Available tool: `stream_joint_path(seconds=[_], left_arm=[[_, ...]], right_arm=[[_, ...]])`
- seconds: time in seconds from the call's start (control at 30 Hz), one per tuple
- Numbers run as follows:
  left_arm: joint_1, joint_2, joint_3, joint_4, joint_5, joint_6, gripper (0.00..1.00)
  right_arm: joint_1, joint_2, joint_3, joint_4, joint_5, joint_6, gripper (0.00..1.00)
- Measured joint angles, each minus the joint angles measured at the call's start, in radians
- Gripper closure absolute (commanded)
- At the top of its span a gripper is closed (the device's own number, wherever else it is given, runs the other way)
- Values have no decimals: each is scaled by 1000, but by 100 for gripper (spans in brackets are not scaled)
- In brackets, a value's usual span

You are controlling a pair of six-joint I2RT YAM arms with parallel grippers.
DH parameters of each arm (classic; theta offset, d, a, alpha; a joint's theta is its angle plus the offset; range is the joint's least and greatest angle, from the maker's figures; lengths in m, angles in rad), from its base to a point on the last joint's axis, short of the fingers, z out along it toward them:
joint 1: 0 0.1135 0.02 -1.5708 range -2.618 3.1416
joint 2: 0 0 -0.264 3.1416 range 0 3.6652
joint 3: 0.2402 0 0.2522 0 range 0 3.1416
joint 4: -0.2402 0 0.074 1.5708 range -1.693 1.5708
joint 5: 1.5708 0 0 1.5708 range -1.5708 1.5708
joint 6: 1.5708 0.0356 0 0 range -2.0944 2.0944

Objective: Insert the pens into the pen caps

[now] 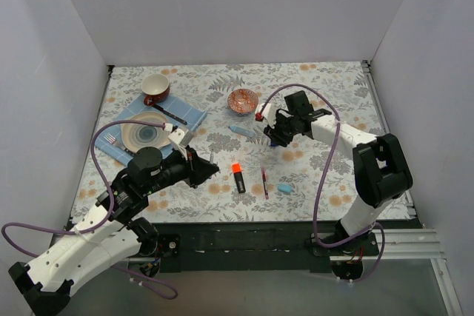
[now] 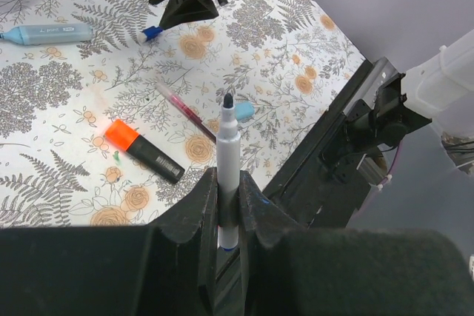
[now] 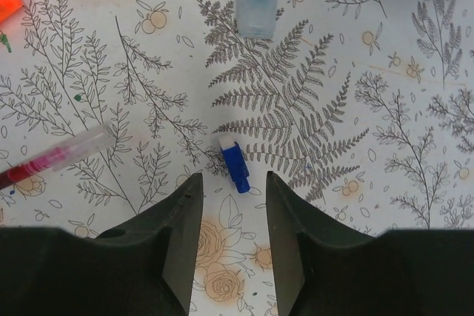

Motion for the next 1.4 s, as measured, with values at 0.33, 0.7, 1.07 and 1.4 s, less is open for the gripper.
stream_joint_path(seconds=[0.33,0.7,1.07,1.4], left_arm=[[0,-3,0,0,-9,0,100],[0,-2,0,0,-13,0,100],[0,-5,0,0,-24,0,100],[0,-12,-2,2,-41,0,100]], right_arm=[[-2,157,140,-135,-46,-132,58],[-2,219,148,-149,-21,-146,62],[10,243,166,-92,33,-93,82],[30,195,103,-27,118,116,99]])
